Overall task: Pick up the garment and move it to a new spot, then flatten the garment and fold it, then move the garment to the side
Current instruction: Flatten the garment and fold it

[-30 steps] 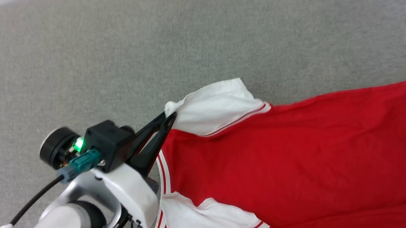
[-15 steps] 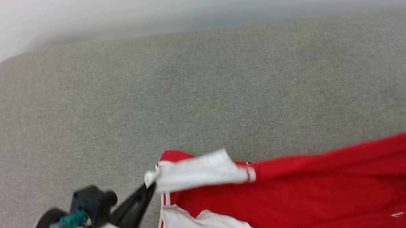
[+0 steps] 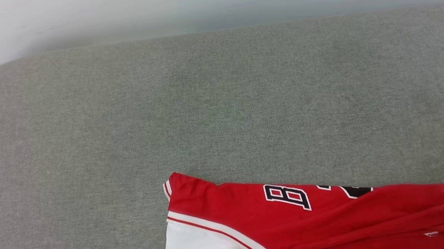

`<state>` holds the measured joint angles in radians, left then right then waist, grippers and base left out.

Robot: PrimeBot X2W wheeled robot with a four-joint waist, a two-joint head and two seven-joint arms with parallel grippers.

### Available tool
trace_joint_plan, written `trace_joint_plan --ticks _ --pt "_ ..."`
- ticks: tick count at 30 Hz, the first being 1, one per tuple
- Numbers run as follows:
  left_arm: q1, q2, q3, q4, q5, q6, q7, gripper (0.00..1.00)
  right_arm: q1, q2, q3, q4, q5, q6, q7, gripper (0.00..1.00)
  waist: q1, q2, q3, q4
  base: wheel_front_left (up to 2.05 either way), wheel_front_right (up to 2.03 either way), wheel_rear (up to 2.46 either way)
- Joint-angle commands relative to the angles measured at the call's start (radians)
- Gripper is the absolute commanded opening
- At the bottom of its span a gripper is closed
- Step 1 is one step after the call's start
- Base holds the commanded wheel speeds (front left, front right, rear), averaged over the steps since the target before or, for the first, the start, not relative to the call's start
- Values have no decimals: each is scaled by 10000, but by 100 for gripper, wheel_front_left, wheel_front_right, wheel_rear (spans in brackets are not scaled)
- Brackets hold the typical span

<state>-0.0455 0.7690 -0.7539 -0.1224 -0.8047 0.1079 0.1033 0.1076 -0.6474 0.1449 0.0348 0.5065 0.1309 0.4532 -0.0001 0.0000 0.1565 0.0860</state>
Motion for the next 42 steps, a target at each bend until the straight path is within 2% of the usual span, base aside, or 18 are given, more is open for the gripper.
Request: trace_joint_plan --ticks 1,6,12,13,14,15,23,27,30,32,35,37,40,42 --pt "-43 -159 -81 294 -3 -124 -13 0 -80 -316 417 98 -157 -4 -302 0 1 0 40 -16 0 0 0" --pt "-347 -465 -378 1025 232 -419 -36 0 -530 -987 1621 653 -634 -5 -1062 0 1 0 119 -17 0 0 0" --pt "-630 -860 -648 1923 568 -554 -245 0 -985 -1128 2517 1532 -550 -5 -1614 0 1 0 10 10 0 0 0" --pt "-596 -966 -690 2048 549 -619 -304 13 -1020 -1145 2636 1665 -481 -5 -1666 35 1 0 -43 14 0 0 0" --pt "-574 -1056 -704 2167 518 -644 -390 44 -1068 -1165 2709 1743 -428 -5 -1752 98 1 0 -90 10 0 0 0" --pt "-565 -1117 -689 2258 507 -661 -495 100 -1145 -1175 2722 1819 -343 -5 -1840 100 1 0 -150 4 0 0 0" --pt "-540 -1183 -373 2180 701 -482 -1528 100 -1375 -1320 2225 1333 939 -5 -1880 100 1 0 -813 -81 0 0 0" --pt "-554 -1107 47 1791 713 -194 -2150 100 -1376 -1349 1610 821 1404 -4 -1584 100 1 0 -963 -113 0 0 0" --pt "-581 -1145 571 1387 749 237 -2872 100 -1321 -1179 802 333 1639 -4 -1233 100 1 0 -1065 -117 0 0 0" --pt "-494 -1250 1010 1115 729 522 -3302 100 -1121 -775 -55 371 1639 -5 -887 100 1 0 -1109 -121 0 0 0" --pt "-294 -1770 1986 738 534 775 -3642 100 -834 201 -1148 254 1491 -2 -166 100 1 0 -1141 -73 0 0 0" --pt "-184 -2130 2845 430 900 843 -3686 100 -587 810 -1729 53 1299 -2 253 100 1 0 -1139 -30 0 0 0" --pt "286 -2764 3831 65 1897 742 -3685 100 -133 1582 -2373 -221 696 -4 817 100 1 0 -1079 20 0 0 0" --pt "522 -3293 4602 -217 2343 506 -3689 100 71 2135 -2780 -369 355 -2 1039 100 1 0 -1008 52 0 0 0"
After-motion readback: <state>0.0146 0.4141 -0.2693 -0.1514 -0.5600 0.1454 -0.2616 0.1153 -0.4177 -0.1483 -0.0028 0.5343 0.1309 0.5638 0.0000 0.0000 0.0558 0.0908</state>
